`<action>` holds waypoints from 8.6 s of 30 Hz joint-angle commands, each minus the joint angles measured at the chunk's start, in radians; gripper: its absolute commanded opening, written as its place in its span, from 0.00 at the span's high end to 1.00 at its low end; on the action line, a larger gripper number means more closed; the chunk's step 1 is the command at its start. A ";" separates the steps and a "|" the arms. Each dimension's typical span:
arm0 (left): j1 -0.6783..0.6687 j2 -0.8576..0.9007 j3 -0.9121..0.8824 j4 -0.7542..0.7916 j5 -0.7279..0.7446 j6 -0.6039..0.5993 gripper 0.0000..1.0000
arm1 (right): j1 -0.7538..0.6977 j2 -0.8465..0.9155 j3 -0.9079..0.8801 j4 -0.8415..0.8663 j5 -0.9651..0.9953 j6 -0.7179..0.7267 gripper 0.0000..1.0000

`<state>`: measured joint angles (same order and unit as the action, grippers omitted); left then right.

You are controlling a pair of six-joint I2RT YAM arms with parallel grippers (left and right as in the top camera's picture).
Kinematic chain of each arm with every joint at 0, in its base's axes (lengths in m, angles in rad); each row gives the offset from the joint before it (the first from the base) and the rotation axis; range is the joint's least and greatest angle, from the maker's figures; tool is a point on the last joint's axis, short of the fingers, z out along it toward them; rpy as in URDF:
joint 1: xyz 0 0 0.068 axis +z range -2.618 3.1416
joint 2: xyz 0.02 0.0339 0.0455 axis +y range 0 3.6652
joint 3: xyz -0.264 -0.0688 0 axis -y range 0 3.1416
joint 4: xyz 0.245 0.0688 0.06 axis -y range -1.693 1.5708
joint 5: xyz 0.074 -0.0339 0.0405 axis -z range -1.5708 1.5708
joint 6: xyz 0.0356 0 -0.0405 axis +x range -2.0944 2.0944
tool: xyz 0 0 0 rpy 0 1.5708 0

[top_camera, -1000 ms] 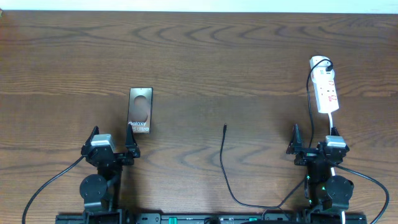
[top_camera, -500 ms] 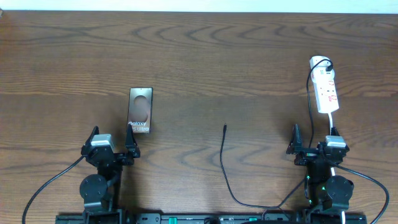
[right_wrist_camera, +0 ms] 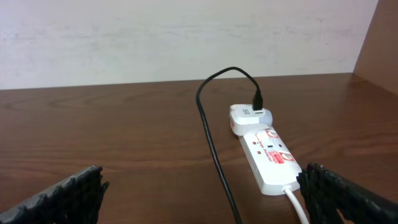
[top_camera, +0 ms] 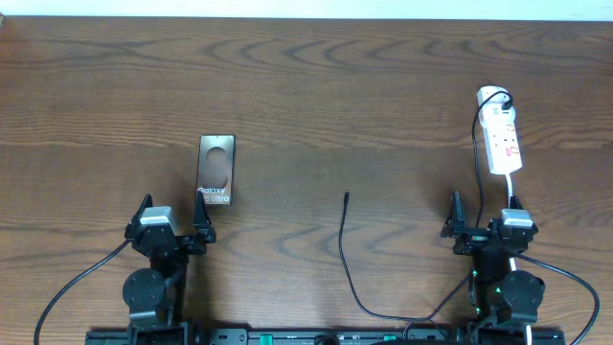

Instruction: Plug charger to phone and switch on socket

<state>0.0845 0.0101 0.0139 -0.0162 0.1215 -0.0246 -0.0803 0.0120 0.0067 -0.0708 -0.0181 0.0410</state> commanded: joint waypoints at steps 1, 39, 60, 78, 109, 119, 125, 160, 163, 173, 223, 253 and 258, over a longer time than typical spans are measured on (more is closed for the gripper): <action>0.005 -0.006 -0.010 -0.043 0.024 0.013 0.11 | -0.006 -0.005 -0.001 -0.005 0.005 -0.008 0.01; 0.005 -0.006 -0.010 -0.043 0.024 0.013 0.11 | -0.006 -0.006 -0.001 -0.005 0.005 -0.008 0.01; 0.005 -0.006 -0.010 -0.043 0.016 0.014 0.11 | -0.006 -0.005 -0.001 -0.005 0.005 -0.008 0.01; 0.005 -0.006 -0.010 0.005 -0.050 -0.006 0.11 | -0.006 -0.005 -0.001 -0.005 0.005 -0.008 0.01; 0.005 0.557 0.613 -0.019 0.028 0.085 0.11 | -0.006 -0.005 -0.001 -0.005 0.005 -0.008 0.01; 0.005 0.900 1.056 -0.371 0.023 0.122 0.11 | -0.006 -0.005 -0.001 -0.005 0.005 -0.008 0.01; 0.005 1.096 1.302 -0.602 0.024 0.122 0.11 | -0.006 -0.005 -0.001 -0.005 0.005 -0.008 0.01; 0.004 1.553 1.547 -0.972 0.029 0.121 0.18 | -0.006 -0.005 -0.001 -0.005 0.005 -0.008 0.01; 0.004 1.553 1.536 -0.979 0.028 0.117 0.04 | -0.006 -0.005 -0.001 -0.005 0.005 -0.008 0.01; 0.003 1.559 1.403 -0.973 0.029 0.072 0.03 | -0.006 -0.005 -0.001 -0.005 0.005 -0.008 0.01; -0.104 1.873 1.317 -0.830 -0.009 0.065 0.03 | -0.006 -0.005 -0.001 -0.005 0.005 -0.008 0.01; -0.104 1.873 1.213 -0.714 -0.010 0.065 0.03 | -0.006 -0.005 -0.001 -0.005 0.005 -0.008 0.01; -0.104 1.874 1.213 -0.700 -0.009 0.064 0.03 | -0.006 -0.005 -0.001 -0.005 0.005 -0.008 0.01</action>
<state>-0.0200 1.8706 1.2308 -0.7212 0.1249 0.0486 -0.0803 0.0120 0.0067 -0.0708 -0.0181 0.0410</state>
